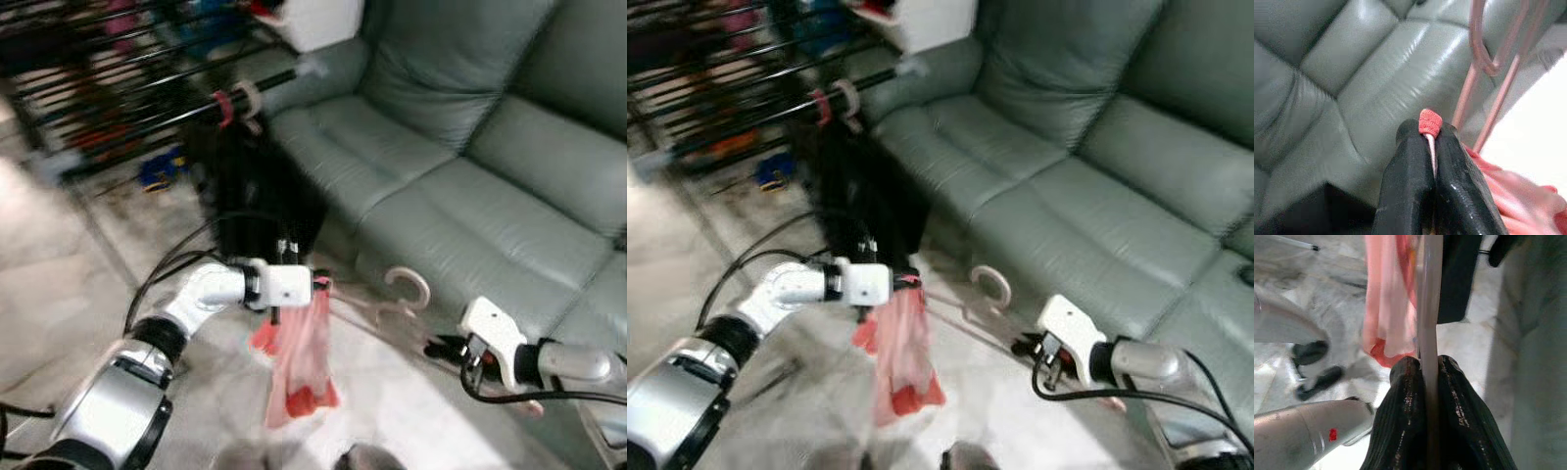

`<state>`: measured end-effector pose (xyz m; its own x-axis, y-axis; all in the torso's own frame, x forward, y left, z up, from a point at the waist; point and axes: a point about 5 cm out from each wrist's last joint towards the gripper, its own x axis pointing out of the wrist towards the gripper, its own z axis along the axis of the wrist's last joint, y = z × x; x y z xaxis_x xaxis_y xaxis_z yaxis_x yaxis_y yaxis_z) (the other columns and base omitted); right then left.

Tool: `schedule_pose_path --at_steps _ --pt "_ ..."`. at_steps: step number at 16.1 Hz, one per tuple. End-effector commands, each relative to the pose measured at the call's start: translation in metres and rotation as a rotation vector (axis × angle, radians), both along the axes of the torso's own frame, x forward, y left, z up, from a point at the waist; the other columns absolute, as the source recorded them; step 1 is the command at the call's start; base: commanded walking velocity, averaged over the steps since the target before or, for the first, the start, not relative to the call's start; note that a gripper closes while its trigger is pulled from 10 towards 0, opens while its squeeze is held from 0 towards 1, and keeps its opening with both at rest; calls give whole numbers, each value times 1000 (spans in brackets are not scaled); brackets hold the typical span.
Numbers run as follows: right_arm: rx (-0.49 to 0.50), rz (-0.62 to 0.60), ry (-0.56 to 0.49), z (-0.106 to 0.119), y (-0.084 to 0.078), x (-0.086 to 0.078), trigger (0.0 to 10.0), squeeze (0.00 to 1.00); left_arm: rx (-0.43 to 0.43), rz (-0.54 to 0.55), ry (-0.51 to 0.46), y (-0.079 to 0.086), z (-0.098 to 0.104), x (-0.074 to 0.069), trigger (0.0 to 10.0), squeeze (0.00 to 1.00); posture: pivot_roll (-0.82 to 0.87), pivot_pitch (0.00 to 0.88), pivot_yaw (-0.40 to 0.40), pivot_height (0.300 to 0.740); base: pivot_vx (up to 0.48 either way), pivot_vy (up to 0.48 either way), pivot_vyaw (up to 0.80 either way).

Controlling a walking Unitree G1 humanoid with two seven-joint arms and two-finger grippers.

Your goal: Hang hanger

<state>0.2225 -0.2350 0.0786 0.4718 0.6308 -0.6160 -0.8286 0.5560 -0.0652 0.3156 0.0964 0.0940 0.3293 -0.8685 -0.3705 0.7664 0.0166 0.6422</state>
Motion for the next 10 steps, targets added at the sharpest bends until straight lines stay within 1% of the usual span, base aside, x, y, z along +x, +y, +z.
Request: schedule_pose_path --at_steps 1,2,4,5,6,7,8,9,10 --pt "12 23 -14 4 5 1 10000 0 10 12 4 7 -1 -1 10000 0 -111 75 -6 740 247 0 -800" --pt "13 25 -6 3 5 0 10000 0 17 8 4 7 -3 -2 10000 0 -112 75 -7 740 0 0 -800" --pt "26 7 -14 2 6 -1 10000 0 -3 68 -32 9 -3 0 10000 0 -112 72 -9 740 0 0 -688" --pt "35 -52 -83 2 8 1 10000 0 -85 213 -13 15 -5 5 10000 0 -111 65 -7 740 0 0 0" --pt "39 -103 -128 2 8 4 10000 0 -127 295 -10 20 -6 8 10000 0 -108 64 -8 740 0 0 0" --pt "48 -179 -178 2 6 8 10000 0 -180 397 -18 26 -7 11 10000 0 -108 64 -8 740 0 0 0" --pt "84 -300 -250 5 6 13 10000 0 -242 566 -16 40 -9 16 10000 0 -104 61 -12 740 0 0 0" --pt "99 -401 -321 8 5 15 10000 0 -308 701 -8 51 -12 19 10000 0 -100 59 -16 740 0 0 0" --pt "137 -527 -383 11 5 16 10000 0 -378 821 8 61 -13 20 10000 0 -96 58 -21 740 0 0 0"
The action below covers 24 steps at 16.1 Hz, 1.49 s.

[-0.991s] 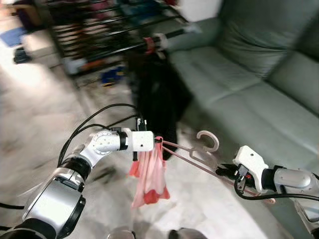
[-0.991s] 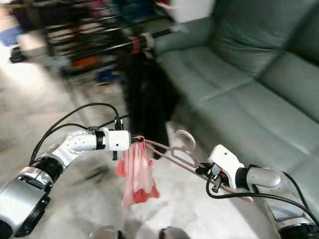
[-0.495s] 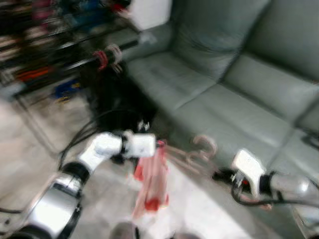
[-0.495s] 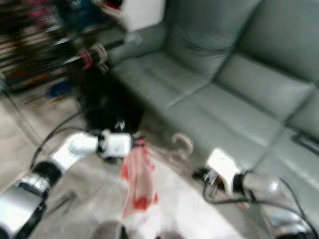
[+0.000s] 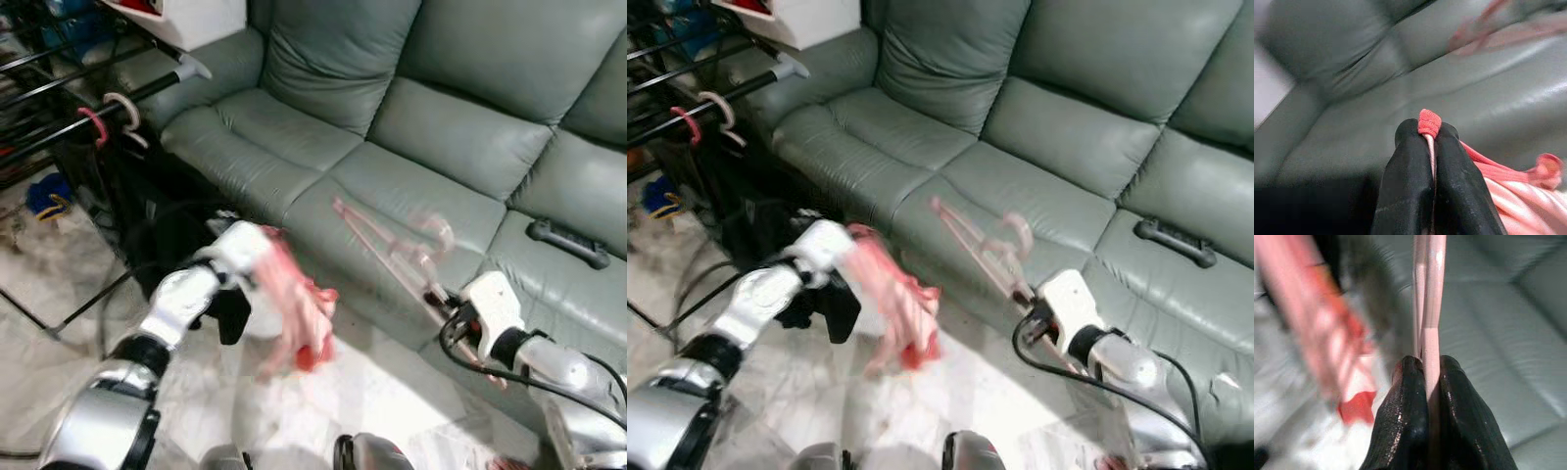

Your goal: Hang hanger

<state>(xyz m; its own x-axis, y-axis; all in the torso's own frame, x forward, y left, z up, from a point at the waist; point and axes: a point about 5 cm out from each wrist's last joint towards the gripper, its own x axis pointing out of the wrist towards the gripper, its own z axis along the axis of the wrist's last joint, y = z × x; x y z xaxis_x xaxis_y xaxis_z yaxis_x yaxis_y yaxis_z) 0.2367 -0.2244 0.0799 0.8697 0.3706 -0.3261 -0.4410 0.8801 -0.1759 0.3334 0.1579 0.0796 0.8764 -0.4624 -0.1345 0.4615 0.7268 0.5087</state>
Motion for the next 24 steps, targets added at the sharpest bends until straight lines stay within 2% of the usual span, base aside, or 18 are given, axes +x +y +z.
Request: schedule_pose_path --at_steps 1,3,5,6,7,8,12,16,22,24 --pt "21 -104 -87 10 -4 0 10000 0 -71 97 1 4 0 2 10000 0 -92 58 -21 740 0 0 0" --pt "34 -149 -126 8 5 -7 10000 0 -116 155 18 8 -3 1 10000 0 -88 59 -15 740 0 0 0" --pt "57 -145 -114 2 14 -11 10000 0 -127 91 31 2 -2 -1 10000 0 -86 63 -9 740 0 0 0" --pt "65 -137 -107 1 16 -12 10000 0 -104 39 27 -2 0 -3 10000 0 -85 65 -8 740 0 0 0" --pt "67 -133 -102 0 18 -13 10000 0 -35 -11 15 -4 2 -3 10000 0 -85 68 -6 740 0 0 0" --pt "64 -140 -97 -2 18 -13 10000 0 -16 -41 21 -4 3 -2 10000 0 -84 70 -4 740 0 0 0" --pt "86 -131 -87 -2 19 -16 10000 0 -24 -44 33 -1 8 -1 10000 0 -80 79 -1 740 0 0 0" --pt "76 -117 -70 -6 23 -16 10000 0 19 -65 33 6 11 -1 10000 0 -73 76 1 740 0 420 -150" --pt "77 -108 -64 -8 25 -13 10000 0 35 -108 27 -1 12 -4 10000 0 -71 67 0 740 0 480 -800" --pt "88 -107 -64 -8 25 -12 10000 0 56 -138 4 -6 12 -7 10000 0 -70 65 0 740 0 379 -222"
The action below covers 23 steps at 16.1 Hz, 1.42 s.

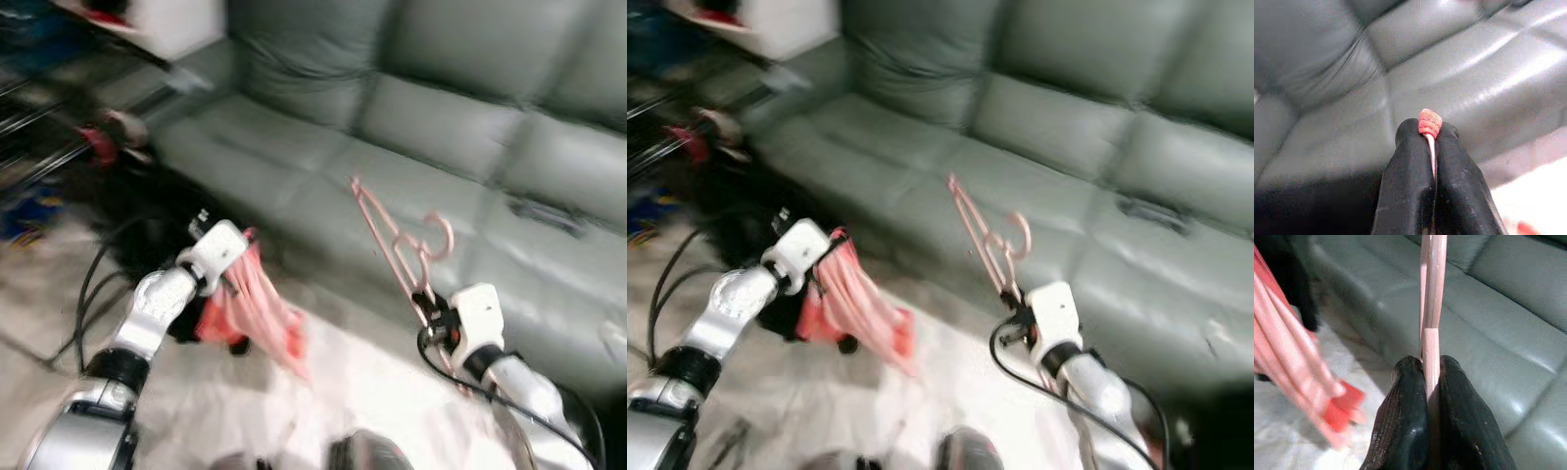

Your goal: Hang hanger

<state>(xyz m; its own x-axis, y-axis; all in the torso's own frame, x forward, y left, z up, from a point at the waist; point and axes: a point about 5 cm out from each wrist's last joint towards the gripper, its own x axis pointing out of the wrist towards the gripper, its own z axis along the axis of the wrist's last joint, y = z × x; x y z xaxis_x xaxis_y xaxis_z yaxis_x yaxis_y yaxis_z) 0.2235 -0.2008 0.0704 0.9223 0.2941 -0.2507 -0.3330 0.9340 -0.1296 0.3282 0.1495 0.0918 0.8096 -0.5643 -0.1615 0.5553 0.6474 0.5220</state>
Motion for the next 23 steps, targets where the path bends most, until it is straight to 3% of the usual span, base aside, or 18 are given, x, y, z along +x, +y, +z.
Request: schedule_pose_path --at_steps 1,7,11,15,18,23 --pt "9 11 -9 1 3 1 10000 0 22 -50 -13 -2 -1 -7 10000 0 -70 64 1 740 0 0 0" --pt "6 83 27 -4 5 -1 10000 0 24 -125 -8 -9 -3 -17 10000 0 -66 61 -3 740 0 0 0" --pt "13 281 135 -7 5 -12 10000 0 5 -165 -58 -7 12 -14 10000 0 -66 63 -5 740 0 0 0" --pt "-98 440 221 0 -14 -14 10000 0 191 -262 -108 4 26 -3 10000 0 -65 68 -7 740 0 0 0" --pt "-137 524 282 6 -23 -20 10000 0 250 -233 -114 13 32 8 10000 0 -70 75 -1 740 0 0 0" --pt "-153 579 340 8 -29 -27 10000 0 279 -274 -132 7 35 12 10000 0 -76 76 1 740 0 0 0"
